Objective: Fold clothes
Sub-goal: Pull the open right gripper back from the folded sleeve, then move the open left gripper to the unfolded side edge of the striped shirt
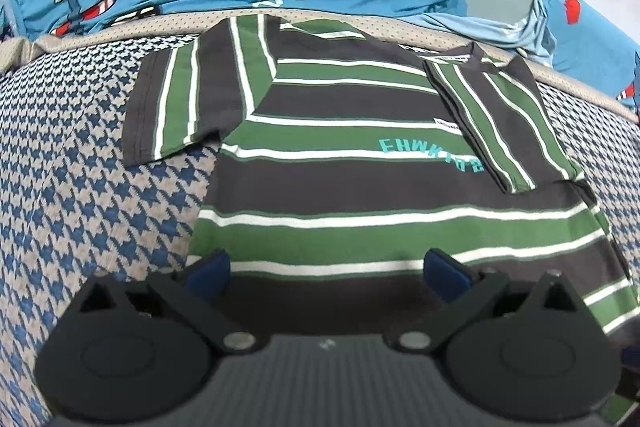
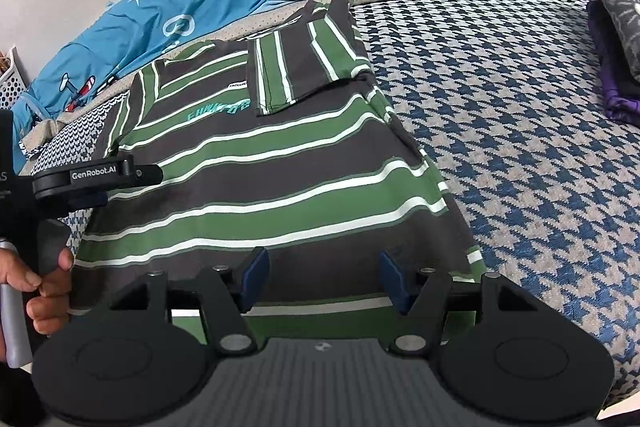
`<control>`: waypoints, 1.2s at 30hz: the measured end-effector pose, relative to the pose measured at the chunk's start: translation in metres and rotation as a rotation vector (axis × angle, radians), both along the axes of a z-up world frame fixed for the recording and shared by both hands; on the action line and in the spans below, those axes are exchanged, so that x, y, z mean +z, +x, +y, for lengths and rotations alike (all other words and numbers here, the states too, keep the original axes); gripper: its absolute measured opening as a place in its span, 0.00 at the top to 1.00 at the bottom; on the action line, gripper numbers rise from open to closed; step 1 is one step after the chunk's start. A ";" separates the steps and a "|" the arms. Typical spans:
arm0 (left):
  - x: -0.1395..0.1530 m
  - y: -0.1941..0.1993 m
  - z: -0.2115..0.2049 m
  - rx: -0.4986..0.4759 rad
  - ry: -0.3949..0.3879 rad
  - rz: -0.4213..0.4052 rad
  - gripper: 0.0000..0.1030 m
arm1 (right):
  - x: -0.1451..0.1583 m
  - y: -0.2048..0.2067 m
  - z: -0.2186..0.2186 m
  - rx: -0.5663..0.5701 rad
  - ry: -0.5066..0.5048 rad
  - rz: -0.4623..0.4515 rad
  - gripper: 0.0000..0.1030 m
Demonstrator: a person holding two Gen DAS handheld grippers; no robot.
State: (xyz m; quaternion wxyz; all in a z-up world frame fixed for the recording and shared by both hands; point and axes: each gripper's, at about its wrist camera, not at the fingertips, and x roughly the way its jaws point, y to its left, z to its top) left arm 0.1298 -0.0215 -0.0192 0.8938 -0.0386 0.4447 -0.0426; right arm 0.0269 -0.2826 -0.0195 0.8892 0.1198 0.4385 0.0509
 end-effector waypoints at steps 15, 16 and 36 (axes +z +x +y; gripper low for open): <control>-0.003 0.004 0.010 0.063 -0.018 0.006 0.00 | -0.004 0.000 0.004 0.014 -0.012 -0.014 0.36; -0.003 0.005 0.010 0.066 -0.016 0.007 0.00 | -0.004 0.000 0.005 0.016 -0.016 -0.014 0.35; 0.003 0.012 0.031 0.153 -0.040 0.001 0.00 | -0.008 -0.003 0.013 0.044 -0.055 -0.042 0.30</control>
